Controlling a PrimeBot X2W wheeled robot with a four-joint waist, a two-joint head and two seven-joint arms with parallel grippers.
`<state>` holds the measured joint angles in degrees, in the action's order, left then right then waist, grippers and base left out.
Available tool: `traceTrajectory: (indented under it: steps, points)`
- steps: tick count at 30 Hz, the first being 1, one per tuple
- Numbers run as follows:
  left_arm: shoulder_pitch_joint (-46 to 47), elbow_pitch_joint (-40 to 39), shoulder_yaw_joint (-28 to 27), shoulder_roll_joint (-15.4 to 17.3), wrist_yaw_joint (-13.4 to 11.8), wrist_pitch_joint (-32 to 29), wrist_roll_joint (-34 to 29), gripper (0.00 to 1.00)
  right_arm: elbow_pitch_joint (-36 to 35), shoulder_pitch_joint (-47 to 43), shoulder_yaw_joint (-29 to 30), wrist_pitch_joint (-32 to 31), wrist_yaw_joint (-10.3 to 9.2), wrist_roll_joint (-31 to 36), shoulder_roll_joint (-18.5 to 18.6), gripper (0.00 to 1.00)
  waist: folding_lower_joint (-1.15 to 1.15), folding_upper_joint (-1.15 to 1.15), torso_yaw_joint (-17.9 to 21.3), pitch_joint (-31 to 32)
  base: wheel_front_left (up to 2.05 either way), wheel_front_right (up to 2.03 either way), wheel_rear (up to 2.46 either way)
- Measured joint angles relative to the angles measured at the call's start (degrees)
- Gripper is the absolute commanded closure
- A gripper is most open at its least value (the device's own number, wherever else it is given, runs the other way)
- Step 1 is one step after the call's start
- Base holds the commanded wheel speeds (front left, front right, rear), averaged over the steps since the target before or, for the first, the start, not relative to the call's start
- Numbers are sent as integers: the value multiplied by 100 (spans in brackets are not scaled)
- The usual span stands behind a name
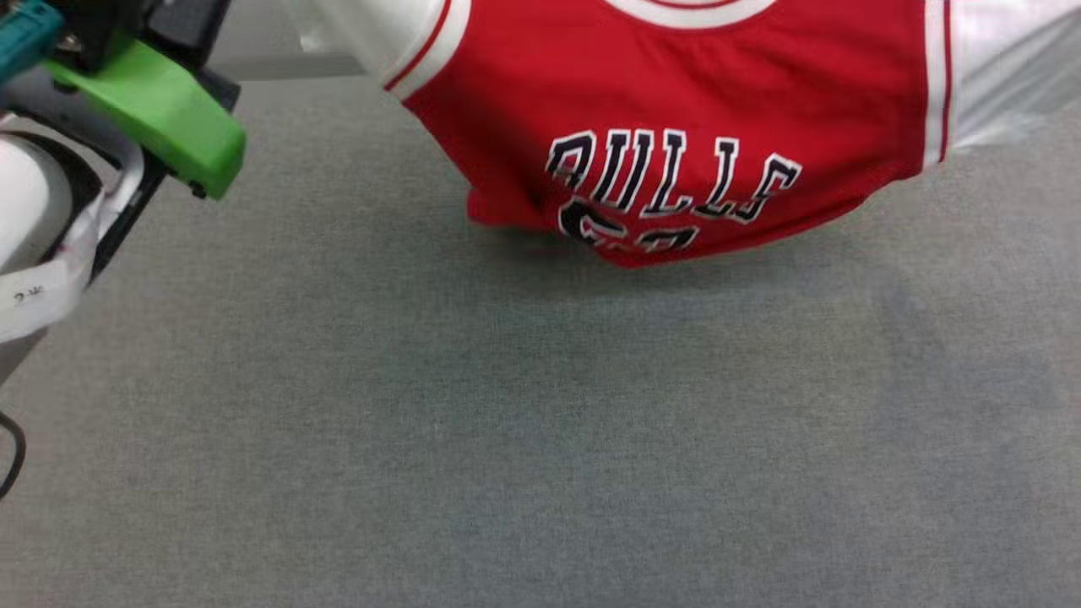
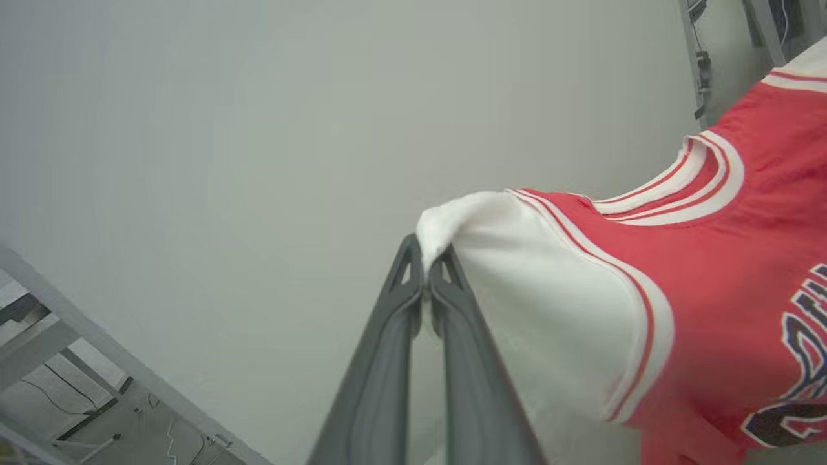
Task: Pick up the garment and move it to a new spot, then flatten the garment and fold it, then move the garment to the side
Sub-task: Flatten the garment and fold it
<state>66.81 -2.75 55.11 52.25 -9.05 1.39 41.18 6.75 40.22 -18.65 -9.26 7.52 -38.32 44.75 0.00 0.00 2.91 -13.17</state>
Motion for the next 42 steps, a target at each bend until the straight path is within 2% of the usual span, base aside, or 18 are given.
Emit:
traceTrajectory:
  steps: [8,12,17,22,29,35,42]
  points:
    - [670,38,-354,-8,-26,108,-55,100,-554,598,892,-22,0,481,-326,100,0,0,-125,241,0,0,0]
    - [996,166,-452,-83,56,102,-76,100,-632,1004,989,-188,0,626,-442,100,0,0,-162,214,0,0,0]
    - [1348,438,-511,-369,201,103,-76,100,-511,1516,862,-348,0,749,-527,100,0,0,-191,43,0,0,0]
    - [1800,813,-606,-647,335,114,-36,100,-94,2236,517,-497,0,862,-576,100,0,0,-215,-261,0,0,0]
    - [2669,1760,-727,-1159,547,324,-138,100,795,3615,-16,-447,0,1162,-686,100,1,0,-234,-898,0,0,0]
    - [3588,2703,-836,-1525,723,639,-391,100,1569,4916,-265,-125,0,1418,-882,100,2,0,-222,-1498,0,0,0]
    - [4291,3538,-961,-1768,844,1054,-545,100,2430,5978,-385,456,0,1691,-1188,100,2,0,-153,-2042,0,0,0]
